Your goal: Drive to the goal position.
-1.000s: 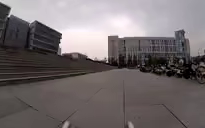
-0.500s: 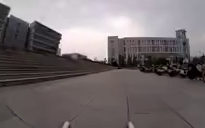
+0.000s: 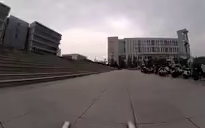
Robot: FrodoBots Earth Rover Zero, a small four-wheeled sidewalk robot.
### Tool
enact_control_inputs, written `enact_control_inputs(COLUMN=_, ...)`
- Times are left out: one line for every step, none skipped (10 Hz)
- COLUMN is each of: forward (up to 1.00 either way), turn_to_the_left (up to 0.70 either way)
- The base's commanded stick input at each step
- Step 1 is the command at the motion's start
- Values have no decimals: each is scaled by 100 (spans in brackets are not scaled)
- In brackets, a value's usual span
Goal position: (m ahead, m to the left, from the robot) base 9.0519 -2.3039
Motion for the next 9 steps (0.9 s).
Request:
enact_control_inputs(forward=60, turn_to_the_left=0)
enact_control_inputs(forward=60, turn_to_the_left=0)
enact_control_inputs(forward=60, turn_to_the_left=0)
enact_control_inputs(forward=60, turn_to_the_left=0)
enact_control_inputs(forward=60, turn_to_the_left=0)
enact_control_inputs(forward=60, turn_to_the_left=0)
enact_control_inputs(forward=60, turn_to_the_left=0)
enact_control_inputs(forward=60, turn_to_the_left=0)
enact_control_inputs(forward=60, turn_to_the_left=0)
